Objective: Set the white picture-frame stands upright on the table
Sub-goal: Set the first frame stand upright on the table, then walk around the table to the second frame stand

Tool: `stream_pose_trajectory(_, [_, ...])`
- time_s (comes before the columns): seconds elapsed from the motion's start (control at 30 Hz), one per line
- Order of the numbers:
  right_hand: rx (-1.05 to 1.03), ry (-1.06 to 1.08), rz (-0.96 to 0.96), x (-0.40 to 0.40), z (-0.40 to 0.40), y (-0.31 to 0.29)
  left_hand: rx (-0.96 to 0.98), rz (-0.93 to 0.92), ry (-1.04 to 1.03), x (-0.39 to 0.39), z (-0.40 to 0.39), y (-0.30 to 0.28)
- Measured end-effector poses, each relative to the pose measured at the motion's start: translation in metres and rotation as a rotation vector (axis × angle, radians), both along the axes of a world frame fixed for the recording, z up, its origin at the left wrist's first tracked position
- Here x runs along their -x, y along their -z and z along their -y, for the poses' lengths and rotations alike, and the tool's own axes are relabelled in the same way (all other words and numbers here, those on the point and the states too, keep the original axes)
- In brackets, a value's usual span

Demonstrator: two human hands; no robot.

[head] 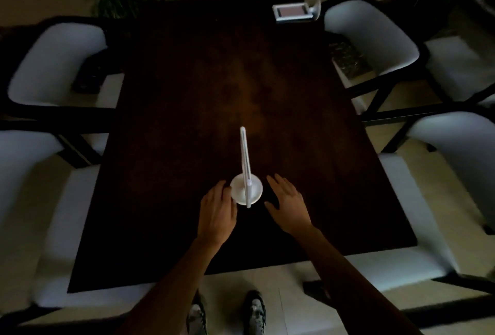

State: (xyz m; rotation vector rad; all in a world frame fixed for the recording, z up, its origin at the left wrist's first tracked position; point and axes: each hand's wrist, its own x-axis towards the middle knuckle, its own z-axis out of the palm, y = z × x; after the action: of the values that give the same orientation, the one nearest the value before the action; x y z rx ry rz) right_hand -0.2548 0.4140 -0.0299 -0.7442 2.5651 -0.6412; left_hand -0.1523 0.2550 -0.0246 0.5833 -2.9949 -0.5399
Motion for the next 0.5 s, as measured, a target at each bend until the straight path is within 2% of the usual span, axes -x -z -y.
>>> stream_pose_trajectory(0.07, [-0.021, 0.030, -0.011, -0.002, -0.014, -0.018, 0.027, 0.008, 0.015, -0.010, -0.004, -0.013])
stream_pose_trajectory(0.2, [-0.020, 0.107, -0.064, -0.007, -0.033, -0.050, 0.044, 0.165, 0.119, -0.023, -0.008, -0.034])
stream_pose_trajectory(0.37, [0.032, 0.249, -0.152, -0.024, -0.066, -0.091, -0.083, 0.264, 0.518, -0.025, -0.037, -0.055])
stream_pose_trajectory(0.5, [0.022, 0.386, -0.232, -0.053, -0.116, -0.112, -0.115, 0.216, 0.817, -0.010, -0.104, -0.070])
